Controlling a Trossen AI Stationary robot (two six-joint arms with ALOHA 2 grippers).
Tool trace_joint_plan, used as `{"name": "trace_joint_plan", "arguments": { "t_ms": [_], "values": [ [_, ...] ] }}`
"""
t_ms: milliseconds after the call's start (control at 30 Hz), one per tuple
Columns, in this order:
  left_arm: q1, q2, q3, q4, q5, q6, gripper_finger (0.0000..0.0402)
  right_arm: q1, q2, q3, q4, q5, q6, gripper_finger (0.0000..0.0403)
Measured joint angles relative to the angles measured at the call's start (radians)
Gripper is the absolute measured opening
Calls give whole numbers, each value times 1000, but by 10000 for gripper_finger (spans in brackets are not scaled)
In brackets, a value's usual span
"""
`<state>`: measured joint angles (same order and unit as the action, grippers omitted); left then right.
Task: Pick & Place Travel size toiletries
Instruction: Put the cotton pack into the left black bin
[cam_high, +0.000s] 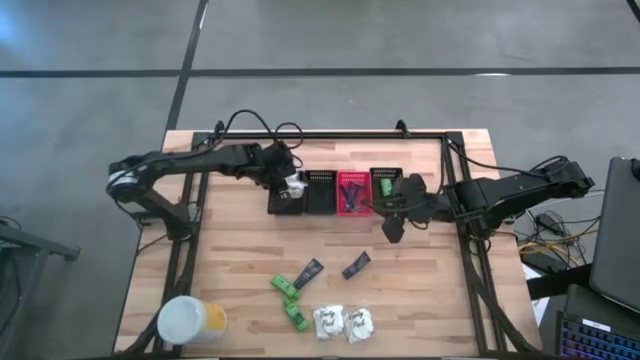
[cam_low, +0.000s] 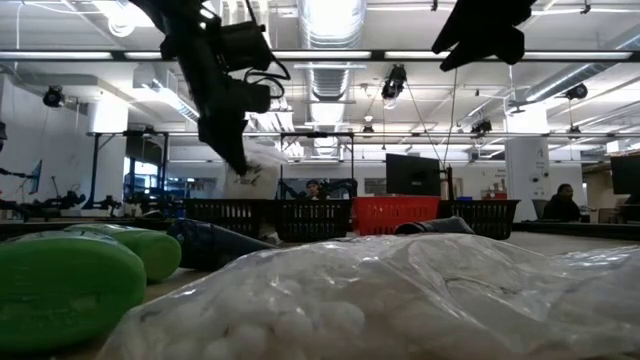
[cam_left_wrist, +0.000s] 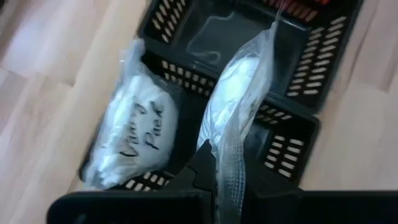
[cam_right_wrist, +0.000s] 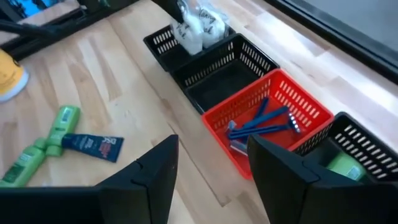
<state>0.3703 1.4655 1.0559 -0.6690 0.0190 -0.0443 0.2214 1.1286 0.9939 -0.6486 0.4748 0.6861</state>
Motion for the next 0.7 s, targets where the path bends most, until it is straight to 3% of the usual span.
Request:
{"name": "trace_joint_plan", "arguments": {
  "t_ms": [267,467,700],
  "values": [
    [12,-13,-88,25,-2,37,20,0,0,0,25,3,22,166],
    [14,-13,-128,134,-9,37,21,0,1,0,61,27,22,160],
    [17,-13,-143,136,-163,44,51,0,1,0,62,30,54,174]
  ]
}}
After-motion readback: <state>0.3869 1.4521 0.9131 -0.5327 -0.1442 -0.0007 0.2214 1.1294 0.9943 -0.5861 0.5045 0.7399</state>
